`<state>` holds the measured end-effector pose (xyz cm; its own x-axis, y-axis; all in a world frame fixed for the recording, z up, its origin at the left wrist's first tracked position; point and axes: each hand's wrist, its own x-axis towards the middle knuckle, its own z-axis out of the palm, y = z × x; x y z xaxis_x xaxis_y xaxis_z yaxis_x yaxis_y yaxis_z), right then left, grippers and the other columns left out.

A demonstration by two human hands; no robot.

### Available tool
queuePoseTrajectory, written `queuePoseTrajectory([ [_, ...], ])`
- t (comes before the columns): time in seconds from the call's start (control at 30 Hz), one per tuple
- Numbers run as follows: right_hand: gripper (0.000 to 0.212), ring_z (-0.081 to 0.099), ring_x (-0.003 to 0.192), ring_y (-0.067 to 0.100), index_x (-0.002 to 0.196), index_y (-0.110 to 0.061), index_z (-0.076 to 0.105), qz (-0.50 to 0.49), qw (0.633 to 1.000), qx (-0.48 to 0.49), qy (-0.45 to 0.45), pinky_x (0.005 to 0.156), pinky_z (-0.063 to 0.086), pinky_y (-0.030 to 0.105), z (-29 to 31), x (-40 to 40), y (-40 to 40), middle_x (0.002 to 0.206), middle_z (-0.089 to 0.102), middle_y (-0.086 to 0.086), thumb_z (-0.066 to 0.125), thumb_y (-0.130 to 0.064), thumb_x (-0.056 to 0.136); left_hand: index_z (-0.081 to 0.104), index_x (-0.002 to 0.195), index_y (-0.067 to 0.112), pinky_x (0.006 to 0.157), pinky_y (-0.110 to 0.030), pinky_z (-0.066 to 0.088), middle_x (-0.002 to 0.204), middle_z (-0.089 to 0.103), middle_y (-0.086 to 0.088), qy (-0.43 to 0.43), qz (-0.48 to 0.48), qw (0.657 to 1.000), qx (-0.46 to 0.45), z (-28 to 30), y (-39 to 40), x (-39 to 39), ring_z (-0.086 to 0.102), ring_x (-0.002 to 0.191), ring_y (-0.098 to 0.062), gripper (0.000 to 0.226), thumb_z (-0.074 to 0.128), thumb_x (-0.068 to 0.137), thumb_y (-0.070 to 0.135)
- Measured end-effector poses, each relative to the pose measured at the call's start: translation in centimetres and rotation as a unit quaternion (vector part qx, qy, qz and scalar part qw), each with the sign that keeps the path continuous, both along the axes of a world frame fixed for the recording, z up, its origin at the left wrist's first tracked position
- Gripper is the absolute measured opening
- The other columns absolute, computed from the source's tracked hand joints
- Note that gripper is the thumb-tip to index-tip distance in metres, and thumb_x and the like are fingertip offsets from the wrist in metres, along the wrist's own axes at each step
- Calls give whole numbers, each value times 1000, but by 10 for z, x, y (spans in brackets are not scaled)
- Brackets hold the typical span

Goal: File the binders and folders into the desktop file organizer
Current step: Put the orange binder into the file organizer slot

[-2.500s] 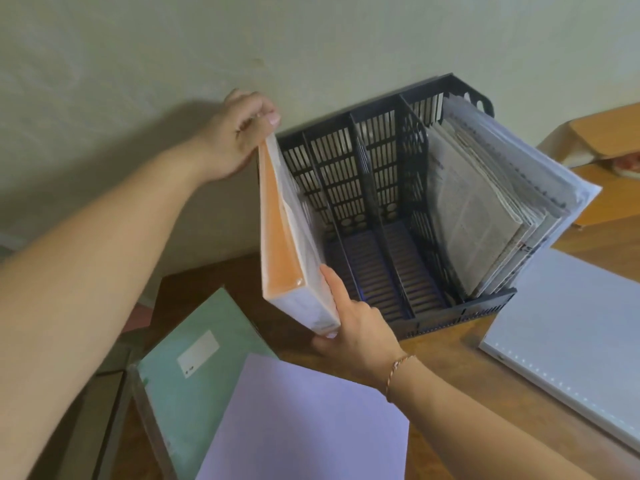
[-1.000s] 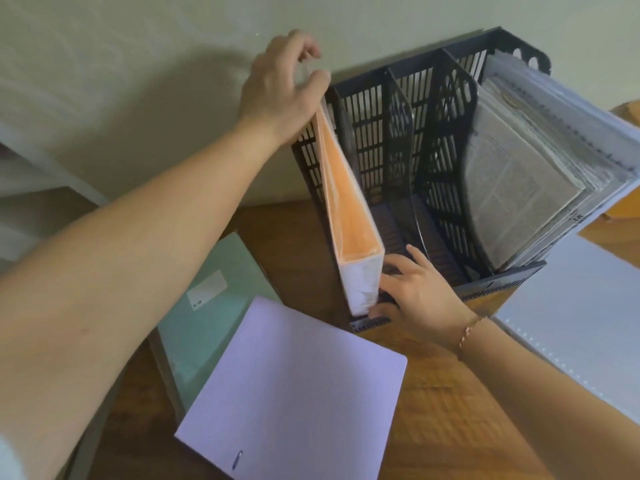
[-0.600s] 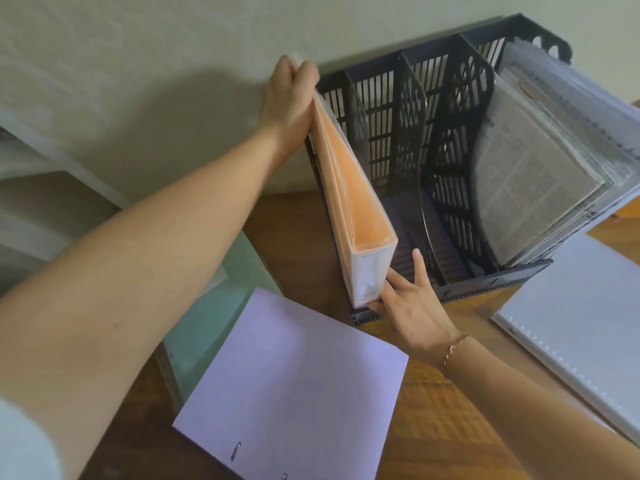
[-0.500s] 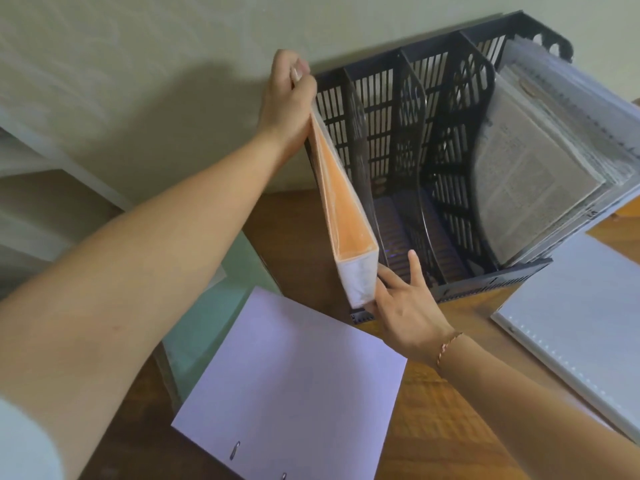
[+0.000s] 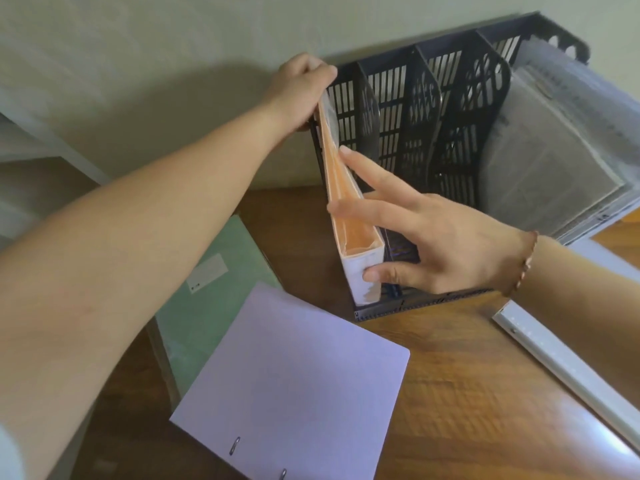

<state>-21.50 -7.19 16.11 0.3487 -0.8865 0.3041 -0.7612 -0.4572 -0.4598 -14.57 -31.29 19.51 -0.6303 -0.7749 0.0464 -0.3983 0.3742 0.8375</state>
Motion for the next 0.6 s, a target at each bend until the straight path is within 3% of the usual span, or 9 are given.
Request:
queuePoseTrajectory([
  [0.1,58,66,95,22,142,-30,30,-12,997,14,-79,73,58,40,-12,5,1,162,11,-4,56,-41,92,59,106,18,91,-39,52,96,58,5,7,7,1000,-14,-1,-1,-2,59,97,-18,17,55,93,28],
  [0.2,57,59,110,12,140,-32,29,-7,996,24,-82,79,57,33,-9,5,-4,152,20,-16,58,-40,92,56,109,14,86,-31,49,103,55,5,14,20,999,-31,2,4,-6,56,97,-14,21,60,92,27],
  [0.27,68,47,123,3,147,-33,20,-4,997,35,-73,89,54,33,-10,1,-5,158,10,-13,57,-44,91,52,106,17,85,-29,45,99,52,5,-4,22,999,-30,3,6,-7,52,91,-12,22,56,94,36],
  [0.33,86,34,140,10,152,-26,4,-20,993,34,-109,104,46,43,-23,1,3,163,-2,-5,58,-47,89,48,116,16,95,-32,45,106,51,3,-9,21,999,-33,4,10,3,51,97,-12,41,45,95,50],
  [0.4,100,28,145,17,153,-13,1,-102,980,16,-171,111,36,49,-52,5,24,163,3,0,63,-49,84,44,130,15,107,-43,42,121,50,3,73,66,993,-58,-2,23,26,52,114,-13,59,37,91,58],
  [0.47,96,32,143,22,150,-3,20,-238,953,-30,-186,112,35,49,-90,16,49,159,23,7,70,-48,80,41,135,14,109,-50,40,133,50,-1,181,76,975,-102,-22,55,61,52,124,-18,61,38,89,54],
  [0.5,86,37,139,26,144,-2,35,-289,943,-56,-153,109,36,52,-111,24,60,151,36,11,71,-48,81,39,136,10,109,-53,39,138,47,-7,204,39,967,-146,-35,79,80,49,128,-23,59,39,92,49],
  [0.6,50,48,126,32,119,-17,65,-346,937,-49,-11,107,33,58,-162,47,74,128,59,3,63,-53,85,41,129,1,108,-57,35,137,40,-24,187,-117,923,-314,-65,127,116,40,132,-38,66,44,91,55],
])
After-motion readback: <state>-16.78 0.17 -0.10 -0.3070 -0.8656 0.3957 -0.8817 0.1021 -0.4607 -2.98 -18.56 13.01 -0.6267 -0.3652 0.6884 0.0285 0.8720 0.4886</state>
